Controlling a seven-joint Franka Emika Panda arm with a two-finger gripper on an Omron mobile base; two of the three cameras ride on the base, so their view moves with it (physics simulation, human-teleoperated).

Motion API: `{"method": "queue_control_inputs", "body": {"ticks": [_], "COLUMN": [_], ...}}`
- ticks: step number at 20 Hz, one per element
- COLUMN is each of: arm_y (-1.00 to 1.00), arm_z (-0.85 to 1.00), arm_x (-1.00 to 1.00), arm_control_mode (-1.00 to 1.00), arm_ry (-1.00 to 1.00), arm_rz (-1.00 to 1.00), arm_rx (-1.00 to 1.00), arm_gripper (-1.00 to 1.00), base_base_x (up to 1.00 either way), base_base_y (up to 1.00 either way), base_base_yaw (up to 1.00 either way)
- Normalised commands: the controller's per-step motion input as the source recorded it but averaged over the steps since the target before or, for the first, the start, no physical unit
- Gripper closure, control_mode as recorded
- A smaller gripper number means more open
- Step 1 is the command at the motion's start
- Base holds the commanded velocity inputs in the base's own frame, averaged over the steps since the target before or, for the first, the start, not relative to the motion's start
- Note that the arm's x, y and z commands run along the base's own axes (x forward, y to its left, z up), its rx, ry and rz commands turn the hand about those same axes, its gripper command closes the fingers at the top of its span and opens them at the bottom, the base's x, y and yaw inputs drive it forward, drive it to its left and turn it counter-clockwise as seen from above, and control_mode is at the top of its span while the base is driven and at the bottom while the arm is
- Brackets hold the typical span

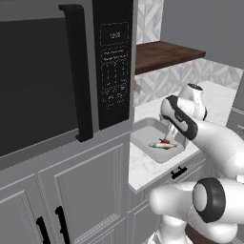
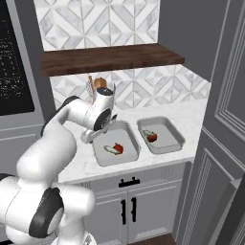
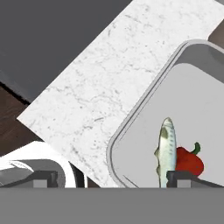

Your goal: Place one bell pepper and one fish in each tupperware on the nearby counter, to pack two identical lunches.

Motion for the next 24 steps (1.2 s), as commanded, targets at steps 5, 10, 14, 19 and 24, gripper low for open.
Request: {"method": "queue_control_inputs", "body": {"ticks": [5, 10, 14, 19, 24], "arm_y": [0.00, 0.00, 0.06, 0.01, 0.09], "arm_z": [0.19, 0.23, 0.39, 0.45, 0.53], "arm_x": [-0.95, -0.81, -0.61, -0.56, -0.44], "arm_control_mode": [-1.00, -1.00, -1.00, -1.00, -1.00], "arm_ry": [-0.02, -0.06, -0.08, -0.05, -0.05], "arm_rz": [-0.08, -0.11, -0.17, -0.17, -0.17], "arm_rx": [0.00, 0.00, 0.00, 0.00, 0.00], "arm_gripper": [-1.00, -1.00, -1.00, -1.00, -1.00], "base_base_x": [0.00, 0.00, 0.00, 0.00, 0.00], "base_base_y": [0.00, 0.00, 0.00, 0.00, 0.00], "base_base_yaw": [0.00, 0.00, 0.00, 0.00, 0.00]}}
